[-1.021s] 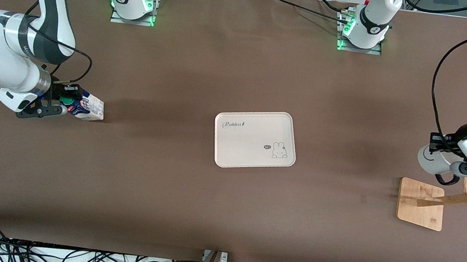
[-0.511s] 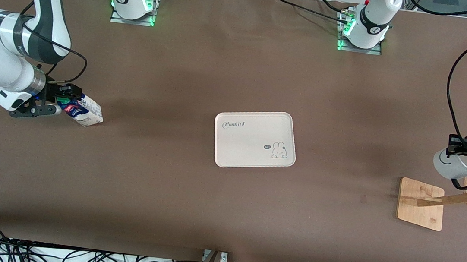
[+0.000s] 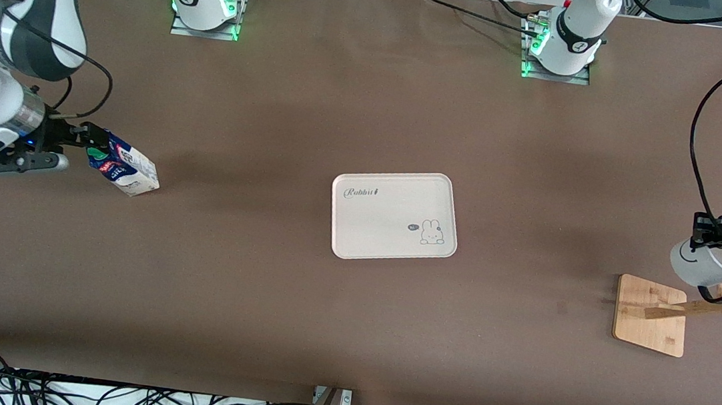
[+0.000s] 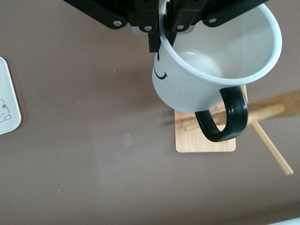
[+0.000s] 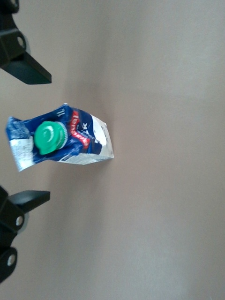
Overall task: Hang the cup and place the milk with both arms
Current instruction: 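Set the carton down and open the right gripper while the left gripper nears the stand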
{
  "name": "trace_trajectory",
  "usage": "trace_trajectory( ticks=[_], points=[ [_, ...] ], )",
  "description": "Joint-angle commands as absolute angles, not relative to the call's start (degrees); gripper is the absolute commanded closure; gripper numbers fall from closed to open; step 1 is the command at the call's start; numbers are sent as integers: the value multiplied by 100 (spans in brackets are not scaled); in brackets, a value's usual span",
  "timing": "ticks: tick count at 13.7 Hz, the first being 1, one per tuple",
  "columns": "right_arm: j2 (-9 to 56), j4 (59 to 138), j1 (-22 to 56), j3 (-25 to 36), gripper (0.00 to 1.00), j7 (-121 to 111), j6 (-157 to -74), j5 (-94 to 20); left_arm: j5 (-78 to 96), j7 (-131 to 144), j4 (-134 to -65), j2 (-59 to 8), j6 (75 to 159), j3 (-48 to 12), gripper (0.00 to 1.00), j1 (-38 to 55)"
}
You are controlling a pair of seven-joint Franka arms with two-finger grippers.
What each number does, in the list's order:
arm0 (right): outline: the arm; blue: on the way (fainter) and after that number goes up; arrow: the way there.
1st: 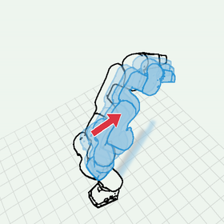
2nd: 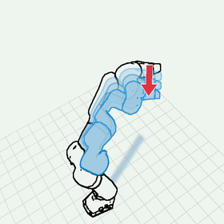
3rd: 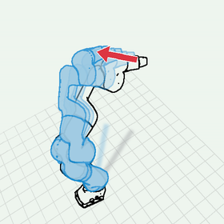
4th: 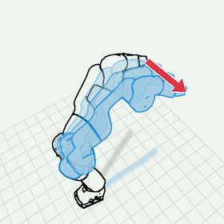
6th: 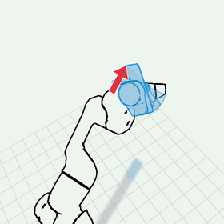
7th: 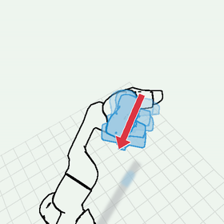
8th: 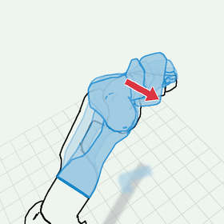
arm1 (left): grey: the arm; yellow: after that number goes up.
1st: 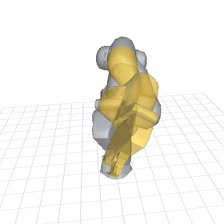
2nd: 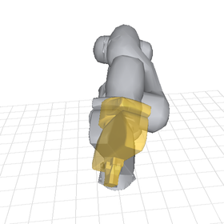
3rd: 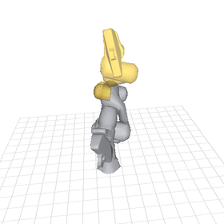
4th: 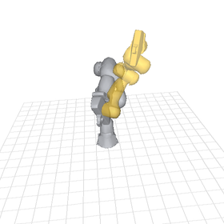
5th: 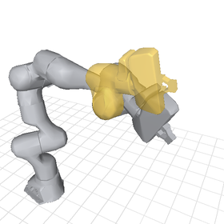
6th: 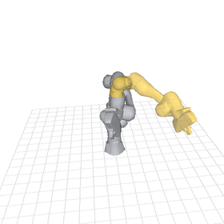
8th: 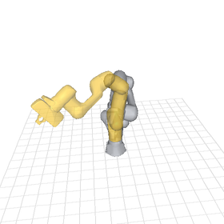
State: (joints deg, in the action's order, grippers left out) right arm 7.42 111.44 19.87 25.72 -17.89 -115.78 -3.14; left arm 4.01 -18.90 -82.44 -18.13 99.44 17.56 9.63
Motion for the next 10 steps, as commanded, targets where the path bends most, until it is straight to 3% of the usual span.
trace_trajectory(
  ticks=[1,5,8,10],
  points=[
    [361,11180,1776,2461,0,-1767,-11504,-255,308,-2013,-8130,-1881,9993,1740,100,993],
    [290,10935,1758,2374,0,-1319,-11356,-281,290,-2196,-8130,-1898,10020,1758,100,967],
    [360,10320,1740,2364,0,-1292,-10444,-281,290,-2452,-8139,-1898,10028,1793,100,879],
    [308,10222,1644,2373,0,-1353,-10310,-299,290,-2470,-8139,-1898,10028,1793,100,783]
  ],
)
